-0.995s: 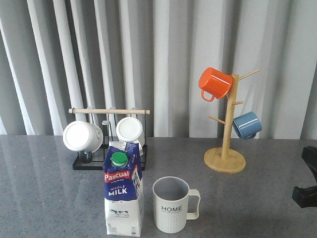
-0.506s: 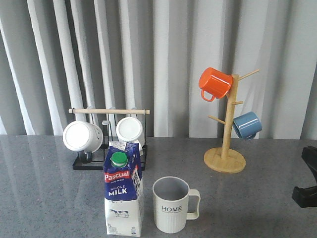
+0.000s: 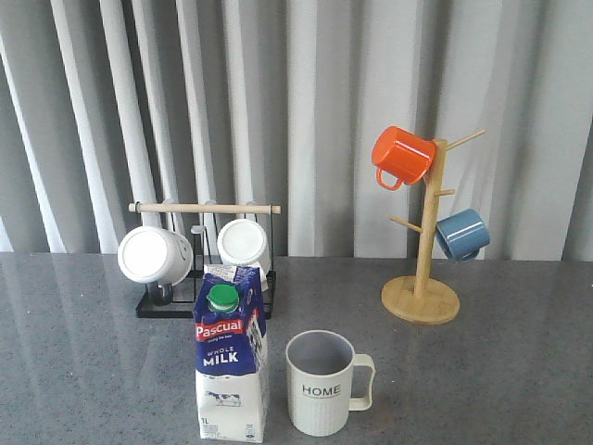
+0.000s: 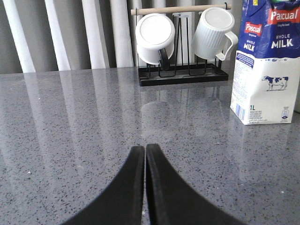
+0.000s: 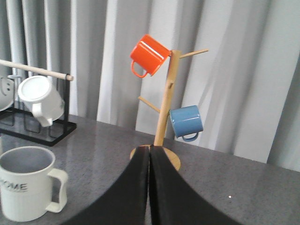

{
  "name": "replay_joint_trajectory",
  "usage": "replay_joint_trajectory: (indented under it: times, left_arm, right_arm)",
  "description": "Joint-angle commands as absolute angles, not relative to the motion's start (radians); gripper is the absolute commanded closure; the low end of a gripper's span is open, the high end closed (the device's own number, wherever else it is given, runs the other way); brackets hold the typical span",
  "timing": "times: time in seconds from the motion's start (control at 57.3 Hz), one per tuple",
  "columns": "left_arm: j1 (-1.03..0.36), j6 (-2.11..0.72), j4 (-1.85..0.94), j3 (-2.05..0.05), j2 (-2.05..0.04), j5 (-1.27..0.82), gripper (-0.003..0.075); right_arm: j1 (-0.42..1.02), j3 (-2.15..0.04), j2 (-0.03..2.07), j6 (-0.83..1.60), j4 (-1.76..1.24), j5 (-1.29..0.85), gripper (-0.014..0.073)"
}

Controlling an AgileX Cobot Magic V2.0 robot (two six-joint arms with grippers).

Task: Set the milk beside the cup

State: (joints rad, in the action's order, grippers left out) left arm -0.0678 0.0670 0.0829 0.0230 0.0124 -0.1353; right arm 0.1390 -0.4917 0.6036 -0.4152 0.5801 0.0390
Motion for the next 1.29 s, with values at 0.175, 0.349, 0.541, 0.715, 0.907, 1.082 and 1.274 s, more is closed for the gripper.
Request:
replay_joint_trajectory:
  times: [0.175,0.349,0.541,0.715,0.907,1.082,1.274]
  left_arm:
    - [-0.07,0.068,0.083,0.009,0.023,-0.067,0.0727]
    - [-0.07,0.068,0.083,0.009,0.023,-0.067,0.0726]
    - [-0.07,0.068,0.083,0.009,0.023,-0.067,0.0726]
    - [-0.07,0.068,0.083,0.009,0.023,-0.067,0.0726]
    - [-0.07,0.068,0.083,0.009,0.023,-0.067,0.0726]
    - [-0.07,0.068,0.083,0.009,0.023,-0.067,0.0726]
    - [-0.07,0.068,0.083,0.009,0.023,-0.067,0.0726]
  right_arm:
    - [0.195,-0.355,0.323,-0.5,0.524,-0.017,0.06]
    - [0.195,-0.285,0.291,-0.51,0.519,0.0,0.06]
    - [0.193,-0.121,0.247,-0.298,0.215,0.016,0.06]
    - [0.158,0.004,0.136,-0.086,0.013,0.138,0.06]
    - [0.053,0.036,-0.024,-0.1,0.041,0.04,0.06]
    - [-0.006,0.036,-0.024,-0.093,0.044,0.031,0.06]
    - [-0.006,0.036,-0.024,-0.089,0.052,0.028,0.06]
